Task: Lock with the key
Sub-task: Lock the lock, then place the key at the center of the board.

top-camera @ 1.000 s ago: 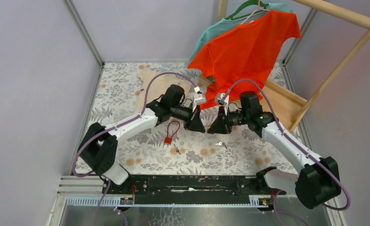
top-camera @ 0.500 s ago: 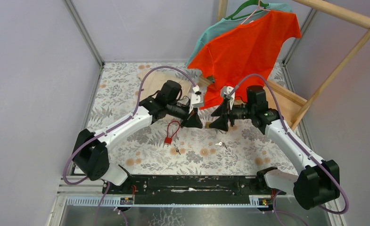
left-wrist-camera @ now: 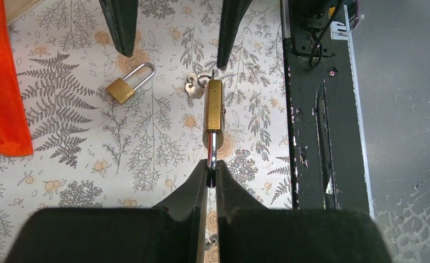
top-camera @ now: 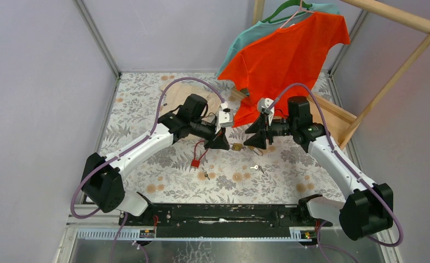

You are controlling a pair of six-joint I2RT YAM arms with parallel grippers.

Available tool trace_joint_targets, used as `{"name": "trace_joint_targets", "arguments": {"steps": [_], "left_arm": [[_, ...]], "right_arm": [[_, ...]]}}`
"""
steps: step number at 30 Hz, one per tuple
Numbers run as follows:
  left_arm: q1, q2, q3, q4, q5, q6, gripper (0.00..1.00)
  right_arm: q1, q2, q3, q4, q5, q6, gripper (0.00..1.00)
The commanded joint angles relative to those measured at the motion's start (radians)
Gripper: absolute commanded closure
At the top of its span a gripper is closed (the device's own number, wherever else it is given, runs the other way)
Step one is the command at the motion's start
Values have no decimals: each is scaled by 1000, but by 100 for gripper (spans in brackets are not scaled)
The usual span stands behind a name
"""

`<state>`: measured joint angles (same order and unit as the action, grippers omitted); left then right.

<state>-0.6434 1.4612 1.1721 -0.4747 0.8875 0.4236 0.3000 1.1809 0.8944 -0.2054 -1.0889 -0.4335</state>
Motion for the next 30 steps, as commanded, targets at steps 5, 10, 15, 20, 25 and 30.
{"name": "trace_joint_targets", "arguments": {"steps": [5,10,15,20,25,30], "left_arm": [[1,-11,51,7,-13,7,100],[1,-5,59,7,-19,9,100],[1,-7,56,13,-22,10,100],[1,-2,46,25,-39,13,100],[1,-12,28,40,-76,15,100],[7,-48,-4,67,-128,18,100]], "right_arm": [[38,46,37,-37,-41,-59,48],[48,71,49,-78,-40,-100,56],[55,86,51,-84,-40,-108,71],[58,86,54,-85,-30,-111,93],[57,79,53,-89,6,-126,100],[49,81,53,-82,60,-133,100]]}}
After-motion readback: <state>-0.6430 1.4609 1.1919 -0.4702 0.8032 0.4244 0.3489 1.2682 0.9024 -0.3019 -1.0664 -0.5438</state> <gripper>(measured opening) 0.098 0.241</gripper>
